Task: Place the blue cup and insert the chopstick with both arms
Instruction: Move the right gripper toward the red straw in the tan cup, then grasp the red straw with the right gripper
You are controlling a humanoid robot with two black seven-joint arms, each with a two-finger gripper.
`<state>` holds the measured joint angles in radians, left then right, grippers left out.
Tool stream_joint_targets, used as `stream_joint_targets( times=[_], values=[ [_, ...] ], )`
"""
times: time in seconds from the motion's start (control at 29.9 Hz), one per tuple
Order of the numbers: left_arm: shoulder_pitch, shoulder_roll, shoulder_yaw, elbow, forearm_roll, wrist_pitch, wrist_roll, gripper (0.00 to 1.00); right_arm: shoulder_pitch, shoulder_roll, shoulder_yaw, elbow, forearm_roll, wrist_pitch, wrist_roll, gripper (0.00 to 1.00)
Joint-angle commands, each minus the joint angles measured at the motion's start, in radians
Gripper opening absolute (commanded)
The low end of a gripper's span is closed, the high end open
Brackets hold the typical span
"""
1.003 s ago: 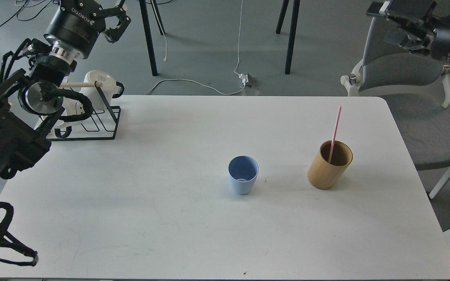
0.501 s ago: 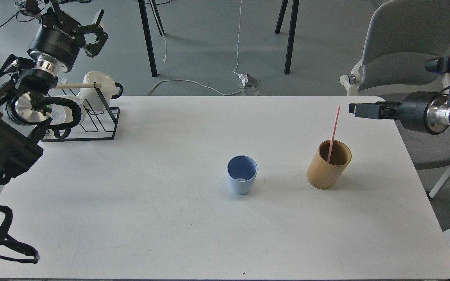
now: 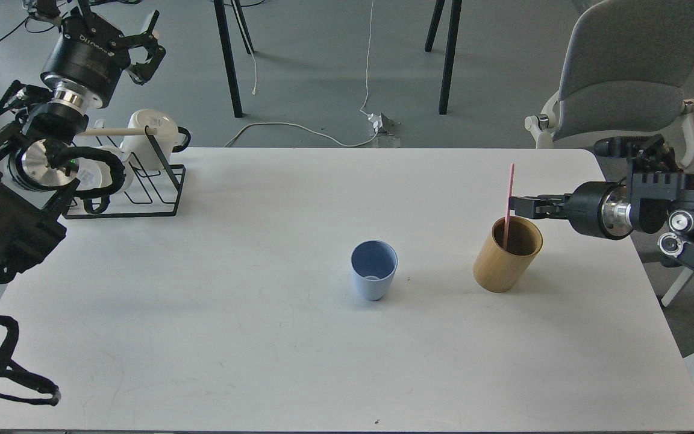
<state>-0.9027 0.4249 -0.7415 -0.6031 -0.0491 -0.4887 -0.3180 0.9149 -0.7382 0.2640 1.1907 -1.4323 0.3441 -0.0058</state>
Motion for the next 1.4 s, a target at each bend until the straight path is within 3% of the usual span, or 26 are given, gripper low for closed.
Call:
stream_joint_targets(
  times=[0.0, 0.6, 1.14, 1.27, 1.37],
  values=[
    [0.001, 0.000, 0.001, 0.000, 0.000, 0.000, 0.000, 1.00, 0.002, 0.036, 0.000, -0.025, 0.000, 0.000, 0.000, 0.57],
    [-0.001, 0.008, 0.002, -0.001, 0.002, 0.000, -0.001, 1.00, 0.004, -0.035, 0.000, 0.061, 0.000, 0.009, 0.000, 0.56],
    [0.005, 0.012, 0.002, 0.000, 0.002, 0.000, -0.001, 1.00, 0.002, 0.042, -0.005, 0.004, -0.016, 0.010, 0.000, 0.56],
    [0.005, 0.014, 0.002, 0.000, 0.003, 0.000, -0.001, 1.00, 0.005, 0.052, -0.005, 0.003, -0.016, 0.009, 0.000, 0.53],
    [0.005, 0.014, 0.002, 0.000, 0.003, 0.000, -0.001, 1.00, 0.009, 0.062, -0.005, -0.006, -0.016, 0.010, 0.000, 0.43]
  ],
)
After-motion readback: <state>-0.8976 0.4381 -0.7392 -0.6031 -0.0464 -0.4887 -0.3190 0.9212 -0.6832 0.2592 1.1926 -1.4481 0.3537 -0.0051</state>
